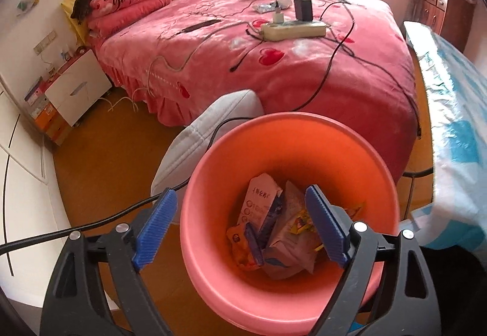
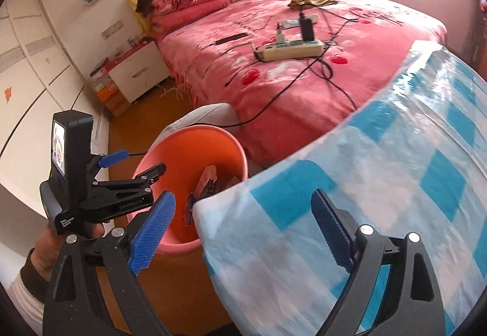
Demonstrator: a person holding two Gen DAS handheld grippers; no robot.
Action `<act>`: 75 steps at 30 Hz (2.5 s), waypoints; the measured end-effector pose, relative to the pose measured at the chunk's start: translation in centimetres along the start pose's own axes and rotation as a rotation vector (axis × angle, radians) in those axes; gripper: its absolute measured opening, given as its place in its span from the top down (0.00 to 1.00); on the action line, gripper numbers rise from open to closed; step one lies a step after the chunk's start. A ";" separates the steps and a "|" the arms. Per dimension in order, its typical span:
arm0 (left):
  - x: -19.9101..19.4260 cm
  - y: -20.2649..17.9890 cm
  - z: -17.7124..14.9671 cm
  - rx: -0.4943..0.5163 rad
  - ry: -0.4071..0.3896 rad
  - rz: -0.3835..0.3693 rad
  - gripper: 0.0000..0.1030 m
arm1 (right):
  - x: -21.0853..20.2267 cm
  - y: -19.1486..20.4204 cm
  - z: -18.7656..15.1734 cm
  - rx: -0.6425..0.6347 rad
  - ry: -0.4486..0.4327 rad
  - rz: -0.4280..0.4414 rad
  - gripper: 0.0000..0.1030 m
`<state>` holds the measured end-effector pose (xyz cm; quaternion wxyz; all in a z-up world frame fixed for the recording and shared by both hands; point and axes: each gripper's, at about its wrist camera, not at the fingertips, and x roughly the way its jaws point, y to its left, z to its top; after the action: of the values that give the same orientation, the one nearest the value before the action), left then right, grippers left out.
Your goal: Collect trash
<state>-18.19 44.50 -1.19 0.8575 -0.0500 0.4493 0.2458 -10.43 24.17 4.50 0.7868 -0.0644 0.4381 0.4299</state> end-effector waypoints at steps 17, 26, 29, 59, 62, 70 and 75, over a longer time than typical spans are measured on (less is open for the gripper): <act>-5.9 -6.4 2.6 0.090 -0.138 -0.049 0.12 | -7.3 -6.2 -2.8 0.140 -0.123 -0.102 0.09; -8.8 -10.5 3.3 0.156 -0.191 -0.081 0.11 | -10.9 -8.0 -4.9 0.169 -0.192 -0.163 0.09; -9.8 -11.9 3.5 0.177 -0.209 -0.094 0.11 | -12.1 -8.8 -5.7 0.184 -0.216 -0.186 0.09; -16.9 -27.0 2.5 0.382 -0.312 -0.312 0.11 | -22.5 -16.4 -12.3 0.377 -0.374 -0.398 0.09; -17.6 -28.6 2.2 0.406 -0.325 -0.342 0.11 | -23.5 -16.8 -13.0 0.383 -0.387 -0.430 0.09; -19.3 -32.0 1.6 0.451 -0.346 -0.425 0.11 | -26.0 -17.3 -14.8 0.392 -0.412 -0.529 0.09; -20.6 -33.8 1.0 0.473 -0.359 -0.478 0.11 | -27.4 -17.5 -15.6 0.403 -0.433 -0.581 0.09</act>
<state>-11.40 7.50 11.20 0.9436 0.0898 0.3116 -0.0666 -14.29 -11.18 10.63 0.9463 0.0620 0.3013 0.0992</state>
